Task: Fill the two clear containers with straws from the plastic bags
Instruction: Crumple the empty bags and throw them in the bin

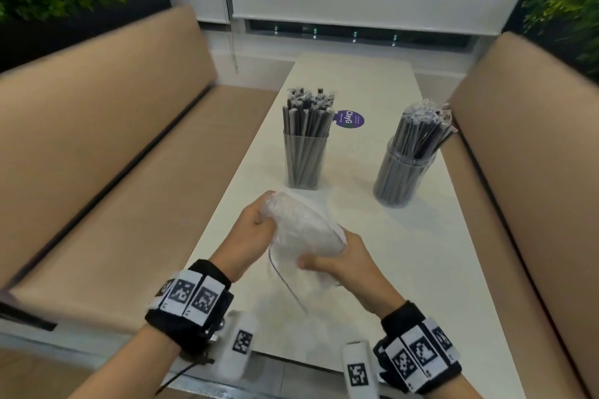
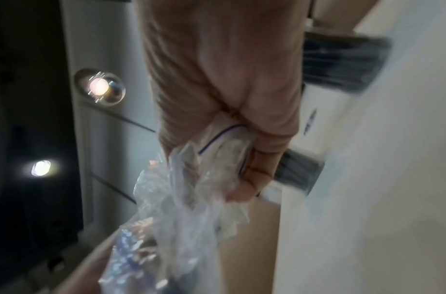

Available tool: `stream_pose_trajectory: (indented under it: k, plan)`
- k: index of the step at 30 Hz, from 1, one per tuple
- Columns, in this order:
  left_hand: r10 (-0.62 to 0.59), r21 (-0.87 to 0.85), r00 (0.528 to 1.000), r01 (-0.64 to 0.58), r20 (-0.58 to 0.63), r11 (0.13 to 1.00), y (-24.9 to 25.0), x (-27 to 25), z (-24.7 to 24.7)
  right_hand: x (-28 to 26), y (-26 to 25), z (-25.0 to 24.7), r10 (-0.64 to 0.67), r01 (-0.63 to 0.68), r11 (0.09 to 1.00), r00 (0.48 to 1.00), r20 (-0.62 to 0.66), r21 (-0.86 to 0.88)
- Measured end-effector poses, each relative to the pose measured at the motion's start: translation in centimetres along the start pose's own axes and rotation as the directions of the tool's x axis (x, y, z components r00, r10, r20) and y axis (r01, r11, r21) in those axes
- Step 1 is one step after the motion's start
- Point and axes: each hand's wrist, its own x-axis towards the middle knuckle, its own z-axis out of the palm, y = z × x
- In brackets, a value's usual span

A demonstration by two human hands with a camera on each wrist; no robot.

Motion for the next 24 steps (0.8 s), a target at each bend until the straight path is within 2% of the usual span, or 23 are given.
stream_pose_trajectory:
  k: [1, 2, 3, 5, 6, 8, 10, 12, 14, 17, 19, 21, 22, 24]
  plan:
    - [0.021, 0.208, 1.0, -0.02, 0.0, 0.978, -0.5, -0.1, -0.4, 0.2, 0.2, -0.6, -0.005, -0.004, 0.994, 0.996, -0.084, -0.107]
    - [0.019, 0.341, 1.0, -0.013, -0.014, 0.94, -0.8, -0.3, -0.8, 0.5, 0.5, -1.2, -0.029, -0.011, 0.974, 0.985, -0.173, -0.226]
    - [-0.009, 0.367, 0.999, 0.023, -0.039, 0.93, -0.8, -0.8, -0.9, 0.8, 0.7, -1.8, -0.064, -0.024, 0.944, 0.965, -0.256, -0.328]
    - [-0.073, 0.167, 0.997, 0.077, -0.03, 0.983, -0.3, -2.0, -0.2, 1.1, 0.8, -2.3, -0.148, -0.037, 0.885, 0.922, -0.357, -0.463]
    - [-0.104, 0.039, 0.994, 0.103, 0.024, 0.994, 0.1, -2.5, 0.4, 1.0, 0.5, -2.0, -0.206, -0.008, 0.851, 0.915, -0.347, -0.525]
    - [-0.073, -0.114, 0.994, 0.083, 0.083, 0.99, 0.7, -2.7, 1.8, 0.3, 0.0, -0.5, -0.334, 0.151, 0.775, 0.923, -0.194, -0.613]
    - [-0.026, -0.277, 1.0, 0.026, 0.001, 0.961, 1.1, -2.3, 2.7, -0.8, 0.0, 1.0, -0.391, 0.311, 0.796, 0.919, -0.049, -0.519]
    - [-0.049, -0.447, 0.993, -0.006, -0.111, 0.895, 1.5, -2.1, 2.9, -1.6, 0.5, 1.6, -0.354, 0.337, 0.883, 0.935, 0.006, -0.328]
    - [-0.046, -0.508, 0.978, -0.065, -0.203, 0.859, 1.8, -2.4, 2.9, -2.3, 1.1, 1.7, -0.29, 0.287, 0.942, 0.957, 0.007, -0.176]
    - [-0.014, -0.481, 0.941, -0.159, -0.337, 0.862, 2.1, -2.8, 2.3, -3.4, 1.2, 1.9, -0.208, 0.206, 0.977, 0.977, -0.038, -0.047]
    - [-0.025, -0.494, 0.924, -0.182, -0.382, 0.85, 2.2, -3.4, 1.4, -3.9, 0.5, 2.9, -0.098, 0.089, 0.988, 0.993, 0.065, 0.125]
    - [-0.051, -0.526, 0.938, -0.146, -0.342, 0.838, 1.9, -4.3, 0.1, -3.4, -0.6, 3.8, -0.056, -0.02, 0.934, 0.978, 0.202, 0.357]
    - [-0.07, -0.555, 0.957, -0.102, -0.28, 0.825, 1.8, -4.9, -0.5, -2.9, -1.3, 4.3, -0.059, -0.042, 0.904, 0.973, 0.221, 0.426]
    - [-0.1, -0.59, 0.985, -0.003, -0.142, 0.807, 1.5, -6.1, -1.9, -1.7, -2.9, 5.7, -0.04, -0.087, 0.893, 0.962, 0.27, 0.442]
